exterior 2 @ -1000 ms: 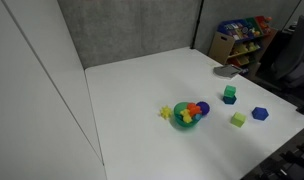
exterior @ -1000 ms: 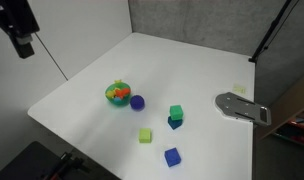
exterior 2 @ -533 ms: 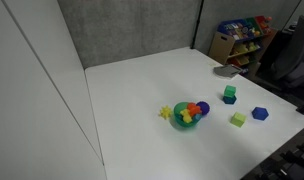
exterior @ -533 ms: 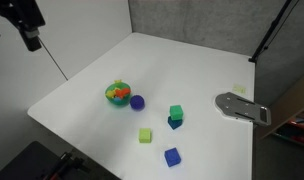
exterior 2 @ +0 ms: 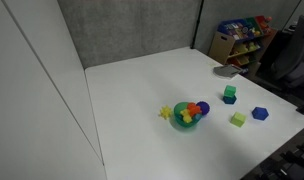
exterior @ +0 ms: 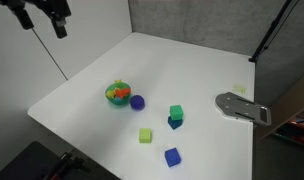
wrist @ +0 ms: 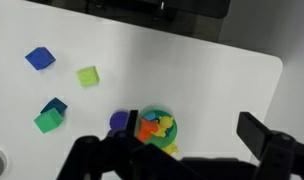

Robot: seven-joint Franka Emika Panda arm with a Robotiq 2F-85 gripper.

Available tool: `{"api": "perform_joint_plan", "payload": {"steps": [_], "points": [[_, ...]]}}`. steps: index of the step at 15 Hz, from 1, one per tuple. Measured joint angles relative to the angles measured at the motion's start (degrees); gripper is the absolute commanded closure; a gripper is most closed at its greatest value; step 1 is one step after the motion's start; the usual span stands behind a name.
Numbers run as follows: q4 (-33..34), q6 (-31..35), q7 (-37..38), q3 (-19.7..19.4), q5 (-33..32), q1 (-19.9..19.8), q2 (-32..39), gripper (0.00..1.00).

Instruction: Remove the dark green toy block from the top of the blue toy block

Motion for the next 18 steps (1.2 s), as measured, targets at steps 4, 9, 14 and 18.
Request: {"api": "perform_joint_plan", "payload": {"steps": [4,9,14,18], "points": [[2.95,5.32,1.35,0.38,0.00,-0.01,7.04,0.00],[5.80,12.42,3.59,0.41,-0.68,-0.51,15.78,0.00],[9.14,17.62,4.76,0.15,-1.04,-2.04,26.33,0.00],[13.66,19.91,5.75,-0.91,-1.04,-3.49,35.67,0.00]]}}
